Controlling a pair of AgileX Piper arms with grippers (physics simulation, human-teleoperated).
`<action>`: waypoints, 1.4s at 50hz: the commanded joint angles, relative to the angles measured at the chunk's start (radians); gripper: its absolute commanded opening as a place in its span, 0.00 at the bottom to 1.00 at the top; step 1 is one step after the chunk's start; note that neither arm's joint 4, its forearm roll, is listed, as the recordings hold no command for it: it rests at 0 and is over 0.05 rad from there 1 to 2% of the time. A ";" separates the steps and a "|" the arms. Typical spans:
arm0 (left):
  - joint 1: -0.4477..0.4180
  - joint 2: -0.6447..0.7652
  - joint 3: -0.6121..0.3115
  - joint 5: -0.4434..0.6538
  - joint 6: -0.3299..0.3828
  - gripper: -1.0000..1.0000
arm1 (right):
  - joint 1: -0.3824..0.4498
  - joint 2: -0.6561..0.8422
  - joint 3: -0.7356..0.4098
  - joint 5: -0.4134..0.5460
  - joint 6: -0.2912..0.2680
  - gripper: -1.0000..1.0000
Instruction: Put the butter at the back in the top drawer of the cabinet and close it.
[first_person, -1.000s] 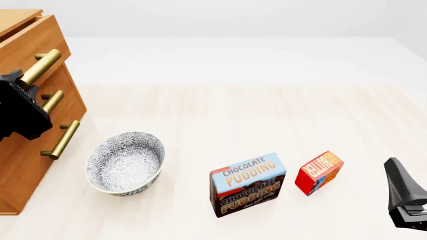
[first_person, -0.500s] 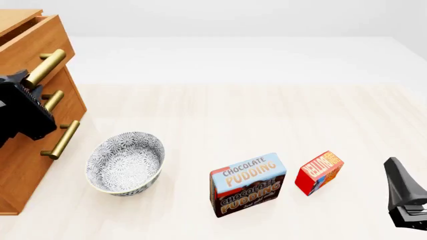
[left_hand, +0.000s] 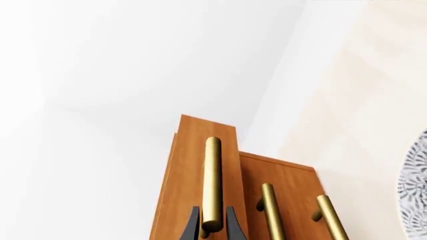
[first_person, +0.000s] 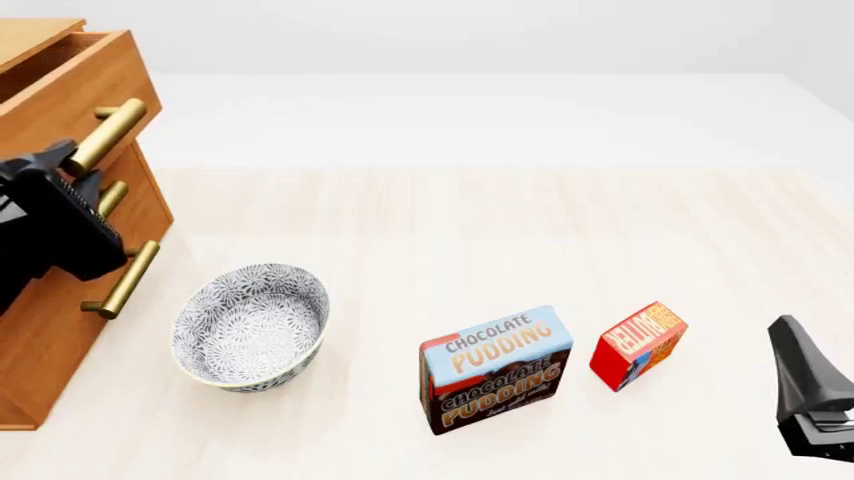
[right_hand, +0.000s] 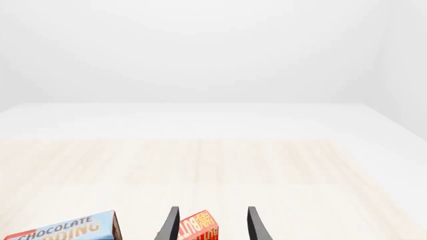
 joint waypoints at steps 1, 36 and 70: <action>-0.071 0.030 0.037 0.017 0.005 0.00 | 0.000 -0.005 0.000 0.006 0.000 1.00; -0.154 0.105 0.019 -0.035 0.018 0.00 | 0.000 -0.006 0.000 0.006 0.000 1.00; -0.154 0.105 0.019 -0.035 0.018 0.00 | 0.000 -0.006 0.000 0.006 0.000 1.00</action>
